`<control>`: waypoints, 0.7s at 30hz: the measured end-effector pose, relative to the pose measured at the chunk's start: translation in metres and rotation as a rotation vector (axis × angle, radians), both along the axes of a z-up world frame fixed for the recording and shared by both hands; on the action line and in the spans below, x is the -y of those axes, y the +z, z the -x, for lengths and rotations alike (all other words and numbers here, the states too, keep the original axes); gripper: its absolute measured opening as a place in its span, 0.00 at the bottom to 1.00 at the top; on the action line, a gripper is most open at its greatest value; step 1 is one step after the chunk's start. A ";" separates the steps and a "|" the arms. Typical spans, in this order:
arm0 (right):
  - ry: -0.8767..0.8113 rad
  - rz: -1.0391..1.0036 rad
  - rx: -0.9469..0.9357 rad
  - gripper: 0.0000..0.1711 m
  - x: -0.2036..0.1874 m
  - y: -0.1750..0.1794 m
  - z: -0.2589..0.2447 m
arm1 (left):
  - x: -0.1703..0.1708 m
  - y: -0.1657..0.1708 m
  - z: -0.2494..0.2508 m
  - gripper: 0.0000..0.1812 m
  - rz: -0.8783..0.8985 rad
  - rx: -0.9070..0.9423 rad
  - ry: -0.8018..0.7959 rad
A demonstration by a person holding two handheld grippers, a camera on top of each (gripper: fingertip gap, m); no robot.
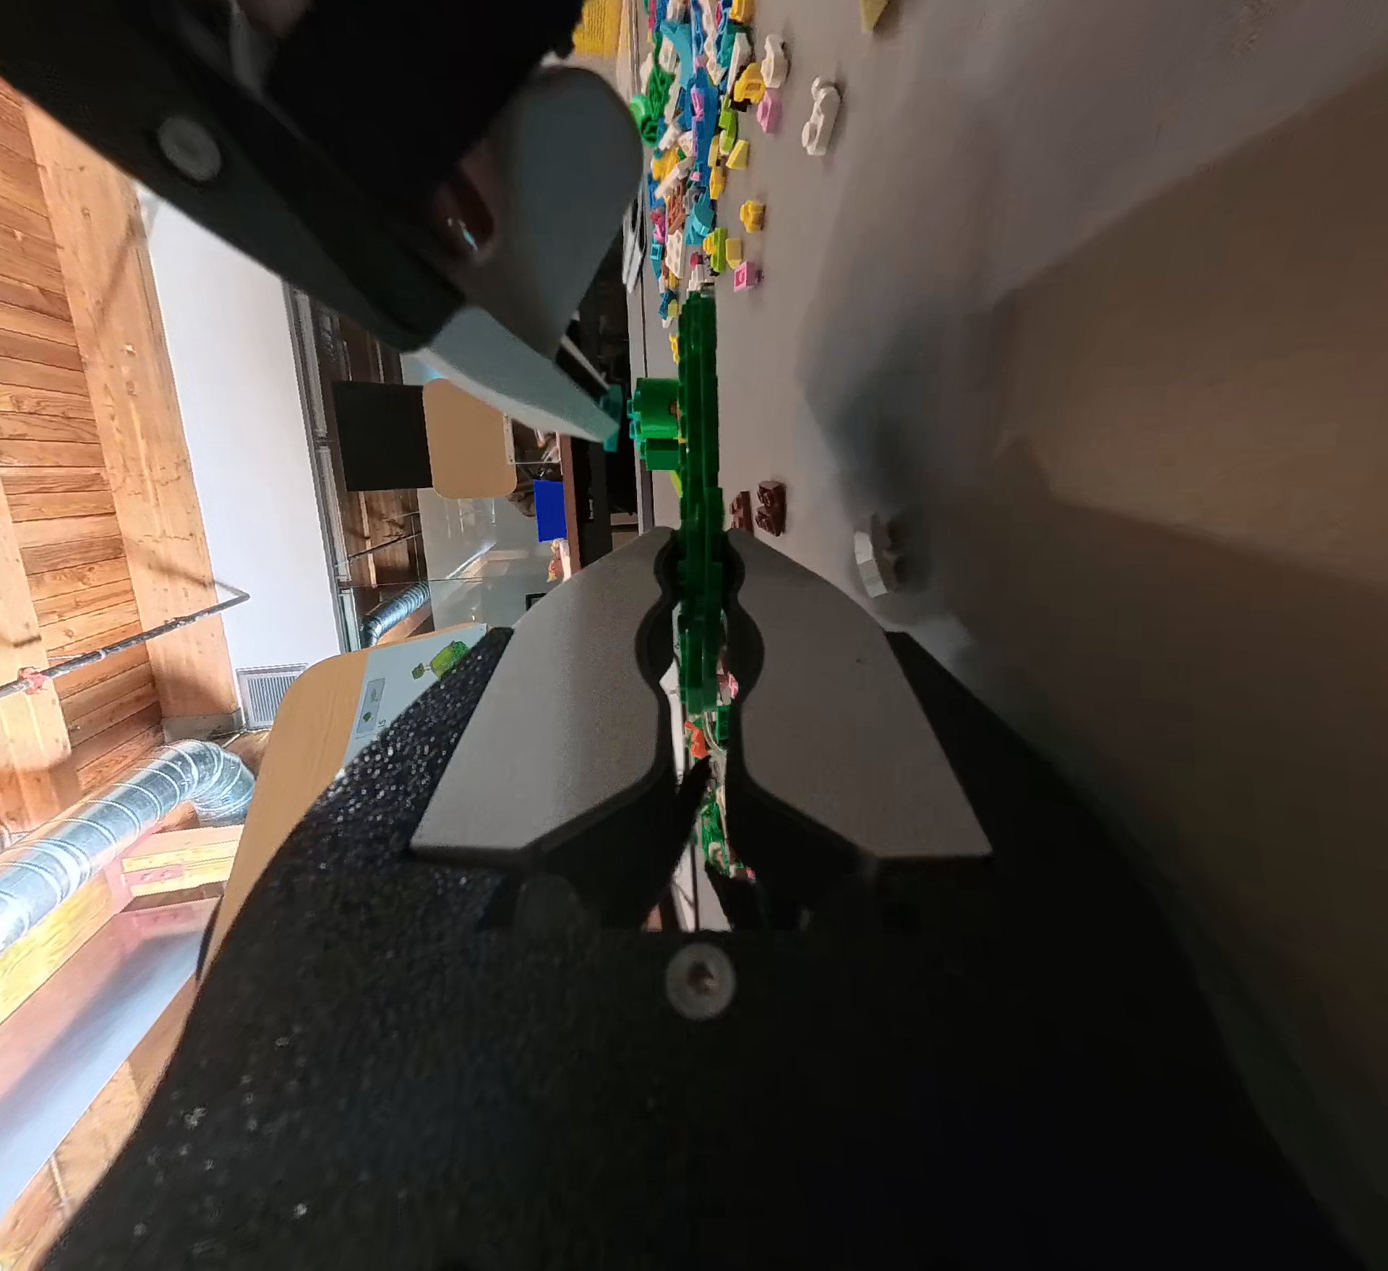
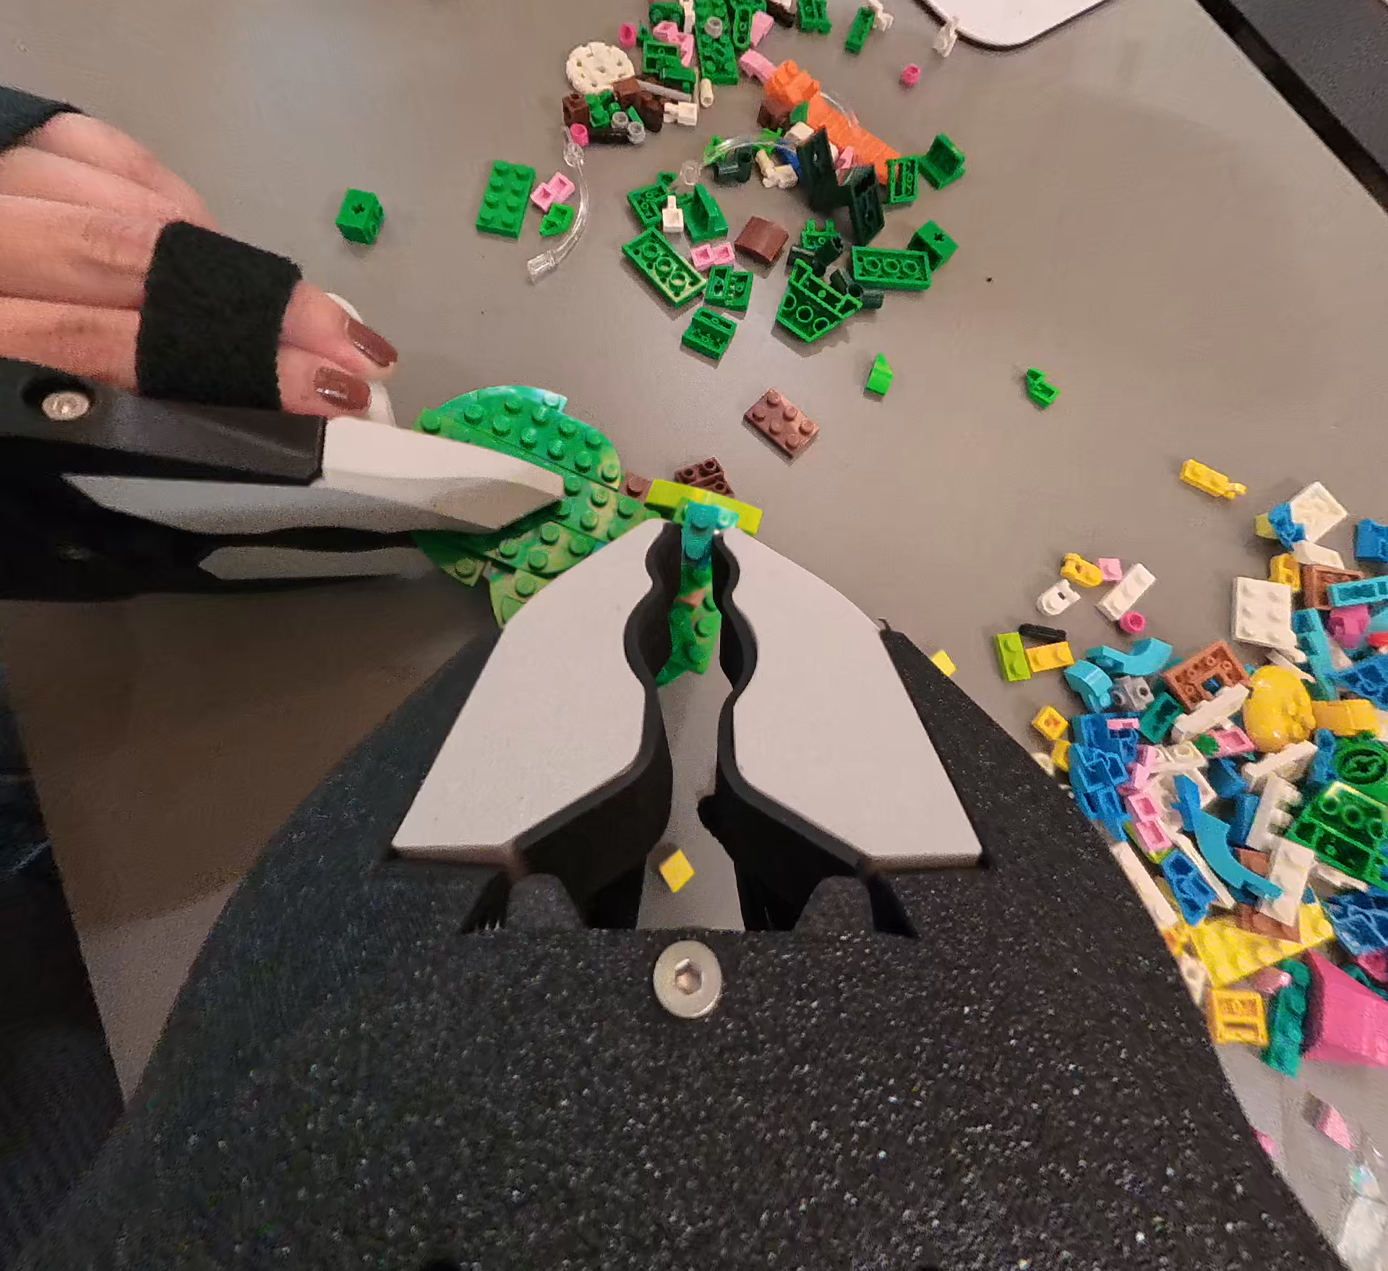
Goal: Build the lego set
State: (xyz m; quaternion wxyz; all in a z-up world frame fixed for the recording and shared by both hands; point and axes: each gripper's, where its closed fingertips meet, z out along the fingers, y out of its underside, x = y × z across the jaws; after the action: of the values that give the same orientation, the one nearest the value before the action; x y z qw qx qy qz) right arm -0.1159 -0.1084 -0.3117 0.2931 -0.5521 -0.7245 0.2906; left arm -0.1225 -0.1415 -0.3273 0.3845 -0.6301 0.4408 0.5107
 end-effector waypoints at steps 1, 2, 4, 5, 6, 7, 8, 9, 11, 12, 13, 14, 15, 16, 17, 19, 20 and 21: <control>-0.004 -0.001 0.010 0.04 0.000 -0.001 0.002 | 0.000 0.000 0.000 0.04 -0.001 -0.003 0.000; -0.007 -0.001 0.020 0.04 0.000 -0.002 0.003 | 0.000 0.001 0.000 0.05 -0.003 -0.005 -0.001; -0.013 0.009 0.034 0.04 0.000 -0.003 0.003 | 0.000 0.000 0.000 0.05 -0.002 -0.012 0.001; -0.015 0.014 0.040 0.04 0.000 -0.003 0.003 | 0.000 0.000 0.000 0.05 -0.002 -0.017 0.001; -0.018 0.016 0.046 0.04 0.000 -0.003 0.003 | 0.000 0.000 0.000 0.04 -0.002 -0.022 0.001; -0.020 0.015 0.052 0.04 0.000 -0.004 0.003 | 0.000 0.000 0.000 0.04 0.000 -0.026 0.001; -0.021 0.013 0.060 0.04 0.000 -0.005 0.003 | 0.000 -0.001 0.000 0.04 0.003 -0.030 0.001; -0.021 0.010 0.069 0.04 0.000 -0.006 0.003 | 0.000 -0.001 0.000 0.04 0.006 -0.034 0.001; -0.020 0.007 0.083 0.05 0.000 -0.008 0.003 | 0.000 -0.002 0.000 0.04 0.011 -0.038 0.002; -0.020 0.007 0.088 0.05 0.000 -0.008 0.003 | 0.000 -0.002 0.000 0.04 0.012 -0.040 0.003; -0.020 0.009 0.090 0.06 0.000 -0.008 0.003 | 0.000 -0.002 0.000 0.04 0.012 -0.041 0.003; -0.021 0.010 0.091 0.06 0.000 -0.008 0.004 | 0.000 -0.002 0.000 0.04 0.011 -0.042 0.004; -0.022 0.012 0.093 0.06 0.000 -0.008 0.004 | 0.000 -0.002 0.000 0.04 0.012 -0.040 0.004; -0.021 0.013 0.095 0.07 0.000 -0.008 0.004 | 0.000 -0.002 0.000 0.04 0.012 -0.039 0.004; -0.018 0.016 0.096 0.08 0.001 -0.008 0.004 | 0.000 -0.002 0.000 0.04 0.012 -0.039 0.004; -0.006 0.024 0.095 0.11 0.003 -0.007 0.003 | 0.000 -0.002 0.000 0.04 0.010 -0.036 0.004; 0.003 0.025 0.091 0.14 0.004 -0.006 0.002 | 0.000 -0.001 0.000 0.04 0.005 -0.032 0.003; 0.016 0.019 0.083 0.15 0.004 -0.004 0.001 | 0.000 0.000 0.000 0.04 0.002 -0.024 0.002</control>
State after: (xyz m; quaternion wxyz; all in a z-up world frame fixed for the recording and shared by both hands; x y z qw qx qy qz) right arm -0.1171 -0.1119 -0.3160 0.2549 -0.5606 -0.7377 0.2766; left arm -0.1226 -0.1415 -0.3277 0.3781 -0.6248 0.4453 0.5181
